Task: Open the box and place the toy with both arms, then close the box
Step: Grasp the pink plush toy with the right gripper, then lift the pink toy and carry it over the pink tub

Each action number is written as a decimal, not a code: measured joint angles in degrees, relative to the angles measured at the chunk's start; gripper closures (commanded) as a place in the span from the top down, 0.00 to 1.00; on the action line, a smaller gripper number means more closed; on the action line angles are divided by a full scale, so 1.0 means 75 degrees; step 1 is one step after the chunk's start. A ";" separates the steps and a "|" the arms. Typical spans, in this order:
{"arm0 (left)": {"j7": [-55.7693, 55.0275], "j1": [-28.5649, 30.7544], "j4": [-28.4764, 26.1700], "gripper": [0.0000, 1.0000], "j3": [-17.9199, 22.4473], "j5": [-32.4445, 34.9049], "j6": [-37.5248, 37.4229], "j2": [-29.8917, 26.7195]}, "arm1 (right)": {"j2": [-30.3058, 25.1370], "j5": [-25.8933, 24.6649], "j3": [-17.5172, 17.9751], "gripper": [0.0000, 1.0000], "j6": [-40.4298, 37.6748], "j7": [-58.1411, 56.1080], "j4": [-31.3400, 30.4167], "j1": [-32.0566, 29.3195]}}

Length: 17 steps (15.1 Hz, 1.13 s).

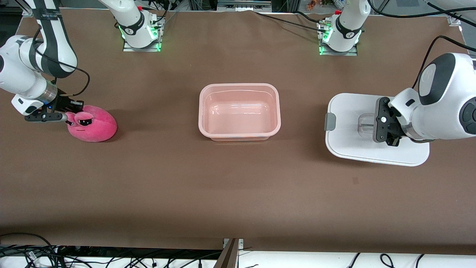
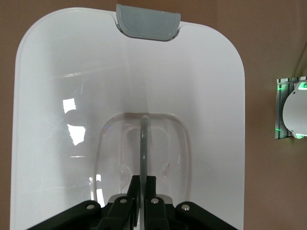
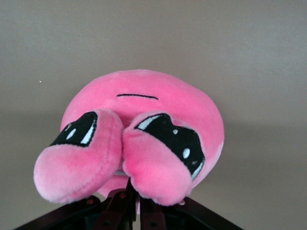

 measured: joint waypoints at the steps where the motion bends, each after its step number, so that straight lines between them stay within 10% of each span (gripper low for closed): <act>1: 0.0000 0.0000 0.0000 0.00 0.0000 0.0000 0.0000 0.0000 | -0.0003 0.0000 0.0055 0.00 0.0000 -0.0013 0.0041 0.0007; 9: -0.0002 -0.0090 0.0000 0.00 -0.0009 0.0000 0.0000 0.0000 | -0.0159 0.0014 0.0426 0.00 -0.0976 -0.0572 0.1029 0.0060; 17: -0.0002 -0.0233 0.0003 0.00 -0.0010 0.0000 0.0000 0.0000 | -0.0244 0.0161 0.2146 0.00 -0.3322 -0.0528 0.3170 0.0121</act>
